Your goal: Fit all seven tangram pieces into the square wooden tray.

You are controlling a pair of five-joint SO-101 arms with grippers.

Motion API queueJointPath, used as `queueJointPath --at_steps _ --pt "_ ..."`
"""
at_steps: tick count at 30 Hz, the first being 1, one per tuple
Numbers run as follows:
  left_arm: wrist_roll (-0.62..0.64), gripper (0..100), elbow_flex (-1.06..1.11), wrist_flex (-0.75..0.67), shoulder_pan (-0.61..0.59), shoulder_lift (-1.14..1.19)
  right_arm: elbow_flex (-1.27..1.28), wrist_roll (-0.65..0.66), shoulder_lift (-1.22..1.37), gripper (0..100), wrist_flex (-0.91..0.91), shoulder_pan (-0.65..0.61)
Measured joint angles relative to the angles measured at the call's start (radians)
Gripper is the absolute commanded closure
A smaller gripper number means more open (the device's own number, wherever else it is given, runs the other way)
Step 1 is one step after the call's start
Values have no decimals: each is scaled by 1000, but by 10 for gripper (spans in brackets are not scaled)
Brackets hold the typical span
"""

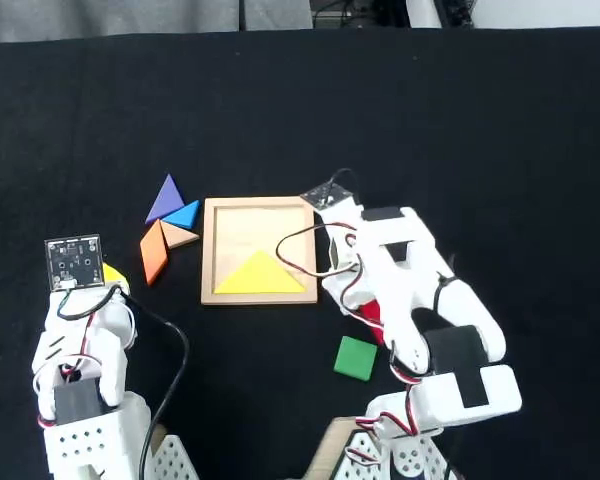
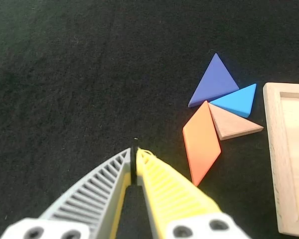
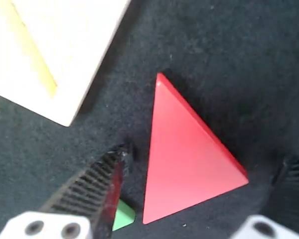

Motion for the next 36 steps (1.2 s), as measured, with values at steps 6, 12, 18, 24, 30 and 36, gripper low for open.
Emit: queueJointPath --at_steps 6,12,18,24,30,36 --pt "0 967 0 0 0 0 -5 5 -6 722 -2 3" --pt "0 967 0 0 0 0 -11 3 -6 723 -2 5" --pt "0 967 0 0 0 0 -12 -32 -6 621 -3 5" --pt "0 967 0 0 0 0 -18 -87 5 539 15 2" --pt "0 967 0 0 0 0 -18 -100 5 539 23 0" --pt "0 967 0 0 0 0 -18 -167 5 549 23 15"
